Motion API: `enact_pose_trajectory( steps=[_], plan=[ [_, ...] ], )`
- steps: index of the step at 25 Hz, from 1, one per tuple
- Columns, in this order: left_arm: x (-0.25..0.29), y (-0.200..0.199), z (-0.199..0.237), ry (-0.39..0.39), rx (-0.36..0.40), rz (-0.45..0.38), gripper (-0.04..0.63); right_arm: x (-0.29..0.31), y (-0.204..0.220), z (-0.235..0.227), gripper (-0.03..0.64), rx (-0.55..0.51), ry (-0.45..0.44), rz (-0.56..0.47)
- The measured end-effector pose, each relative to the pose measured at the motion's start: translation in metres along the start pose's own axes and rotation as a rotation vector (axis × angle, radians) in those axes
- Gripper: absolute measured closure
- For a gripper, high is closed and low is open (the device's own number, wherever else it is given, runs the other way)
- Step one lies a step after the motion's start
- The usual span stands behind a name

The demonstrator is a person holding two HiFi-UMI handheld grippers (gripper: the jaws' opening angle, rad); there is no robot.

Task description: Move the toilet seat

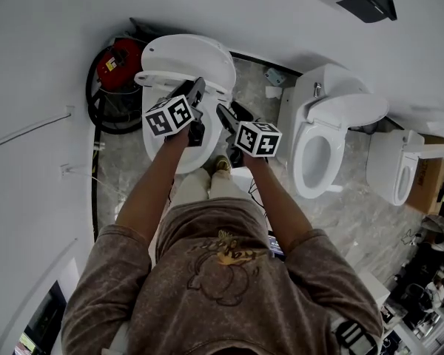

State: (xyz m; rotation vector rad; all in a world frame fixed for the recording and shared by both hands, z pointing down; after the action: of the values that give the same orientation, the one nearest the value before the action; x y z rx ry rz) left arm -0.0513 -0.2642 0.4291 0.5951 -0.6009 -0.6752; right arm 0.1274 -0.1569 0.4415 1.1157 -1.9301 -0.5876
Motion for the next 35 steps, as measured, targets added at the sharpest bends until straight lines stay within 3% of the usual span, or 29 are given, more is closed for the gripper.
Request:
enact_pose_trajectory(
  steps=[6,35],
  plan=[
    [0.016,-0.008,0.0,0.025,-0.014,-0.011,0.443,-0.009,-0.002,-0.005,0.456,-0.025,0.048,-0.044],
    [0.09,-0.033,0.005,0.041,-0.015,-0.011,0.443,-0.042,0.0,-0.032,0.454,0.041,0.193,-0.097]
  ],
)
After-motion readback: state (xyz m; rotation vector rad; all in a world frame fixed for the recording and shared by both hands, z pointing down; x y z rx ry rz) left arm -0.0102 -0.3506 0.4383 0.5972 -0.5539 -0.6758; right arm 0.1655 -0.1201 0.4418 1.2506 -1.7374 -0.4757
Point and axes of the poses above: the fingertips, and each gripper's own axes: x forward along the fingers, z to its left, y out of its underside, the point moved 10 cm from there along -x, backward along the fingers, and after that the axes turned 11 degrees about -z, right-handed, at the moved point
